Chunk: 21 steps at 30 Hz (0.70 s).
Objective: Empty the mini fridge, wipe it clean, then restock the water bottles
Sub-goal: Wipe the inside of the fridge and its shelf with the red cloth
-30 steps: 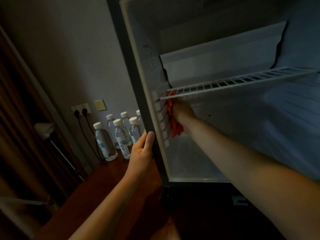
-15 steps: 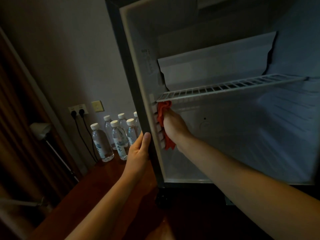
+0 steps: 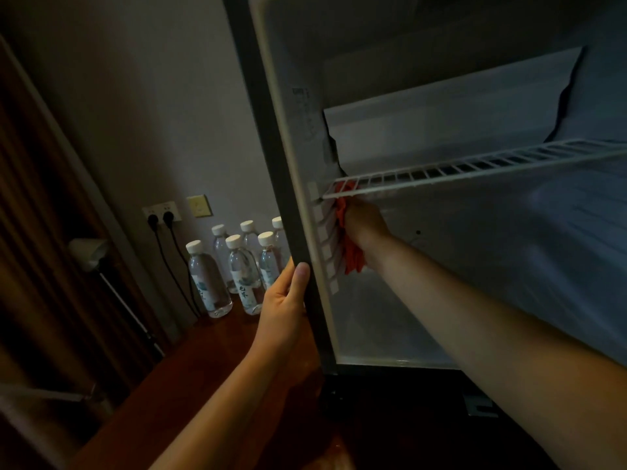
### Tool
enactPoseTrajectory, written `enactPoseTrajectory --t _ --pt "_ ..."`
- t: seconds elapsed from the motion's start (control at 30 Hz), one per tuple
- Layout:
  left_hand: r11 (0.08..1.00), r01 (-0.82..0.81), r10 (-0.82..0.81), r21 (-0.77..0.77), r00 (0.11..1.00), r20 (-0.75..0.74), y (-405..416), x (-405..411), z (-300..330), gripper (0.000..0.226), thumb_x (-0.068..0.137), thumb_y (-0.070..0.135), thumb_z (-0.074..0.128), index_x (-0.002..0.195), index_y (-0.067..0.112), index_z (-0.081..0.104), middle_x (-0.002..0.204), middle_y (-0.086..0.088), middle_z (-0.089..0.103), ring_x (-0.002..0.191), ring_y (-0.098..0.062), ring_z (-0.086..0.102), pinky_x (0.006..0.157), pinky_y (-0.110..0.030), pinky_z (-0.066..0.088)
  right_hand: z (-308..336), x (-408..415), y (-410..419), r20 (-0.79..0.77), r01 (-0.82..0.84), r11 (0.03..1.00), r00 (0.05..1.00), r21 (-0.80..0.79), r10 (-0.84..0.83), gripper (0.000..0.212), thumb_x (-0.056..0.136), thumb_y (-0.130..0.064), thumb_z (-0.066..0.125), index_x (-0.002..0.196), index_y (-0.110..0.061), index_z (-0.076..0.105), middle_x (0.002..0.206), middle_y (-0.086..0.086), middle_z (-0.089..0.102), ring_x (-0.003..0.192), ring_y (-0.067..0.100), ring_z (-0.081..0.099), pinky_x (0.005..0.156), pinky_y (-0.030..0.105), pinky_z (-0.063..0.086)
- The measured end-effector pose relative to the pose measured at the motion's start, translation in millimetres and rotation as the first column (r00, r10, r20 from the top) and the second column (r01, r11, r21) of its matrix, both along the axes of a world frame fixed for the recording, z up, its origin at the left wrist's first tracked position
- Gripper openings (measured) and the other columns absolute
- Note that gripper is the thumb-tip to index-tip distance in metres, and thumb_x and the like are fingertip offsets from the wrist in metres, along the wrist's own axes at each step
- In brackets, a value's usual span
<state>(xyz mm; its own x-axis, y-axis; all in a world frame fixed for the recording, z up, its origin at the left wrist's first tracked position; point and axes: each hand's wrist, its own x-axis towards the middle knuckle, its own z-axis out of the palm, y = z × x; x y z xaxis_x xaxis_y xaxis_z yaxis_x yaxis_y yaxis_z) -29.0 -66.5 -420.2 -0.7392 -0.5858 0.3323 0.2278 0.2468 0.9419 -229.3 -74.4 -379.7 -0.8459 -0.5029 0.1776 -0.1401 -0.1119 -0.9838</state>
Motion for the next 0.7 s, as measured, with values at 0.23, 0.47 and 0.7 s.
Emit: enactPoseTrajectory --t 0.23,0.47,0.7 --pt "0.999 0.006 -0.006 0.050 1.000 -0.004 3.2 2.0 3.6 0.035 0.102 0.029 0.041 0.124 0.008 0.058 0.091 0.003 0.076 0.086 -0.011 0.073 0.063 -0.020 0.057 11.8 49.8 38.6 0.084 -0.105 0.994 0.991 0.000 0.105 0.065 0.083 -0.072 0.032 0.115 -0.028 0.067 0.113 0.004 0.070 0.104 0.026 0.065 0.096 0.046 0.050" --pt "0.996 0.054 -0.053 0.064 0.998 -0.017 9.5 4.7 5.5 0.035 0.105 0.024 0.037 0.127 0.003 0.055 0.081 0.006 0.075 0.078 -0.008 0.072 0.059 -0.018 0.055 5.4 104.7 68.9 -0.007 -0.156 0.987 0.988 -0.032 0.156 0.049 0.088 -0.063 0.028 0.100 -0.031 0.063 0.100 0.003 0.070 0.095 0.027 0.067 0.095 0.050 0.049" --pt "0.998 0.024 -0.022 0.063 0.999 -0.039 3.0 -0.3 2.3 0.041 0.095 0.037 0.045 0.124 0.013 0.060 0.097 -0.005 0.075 0.094 -0.023 0.073 0.067 -0.025 0.058 3.9 97.8 73.2 -0.018 -0.193 0.980 0.981 -0.041 0.192 0.042 0.096 -0.056 0.030 0.112 -0.030 0.059 0.103 0.004 0.069 0.094 0.024 0.067 0.091 0.047 0.052"
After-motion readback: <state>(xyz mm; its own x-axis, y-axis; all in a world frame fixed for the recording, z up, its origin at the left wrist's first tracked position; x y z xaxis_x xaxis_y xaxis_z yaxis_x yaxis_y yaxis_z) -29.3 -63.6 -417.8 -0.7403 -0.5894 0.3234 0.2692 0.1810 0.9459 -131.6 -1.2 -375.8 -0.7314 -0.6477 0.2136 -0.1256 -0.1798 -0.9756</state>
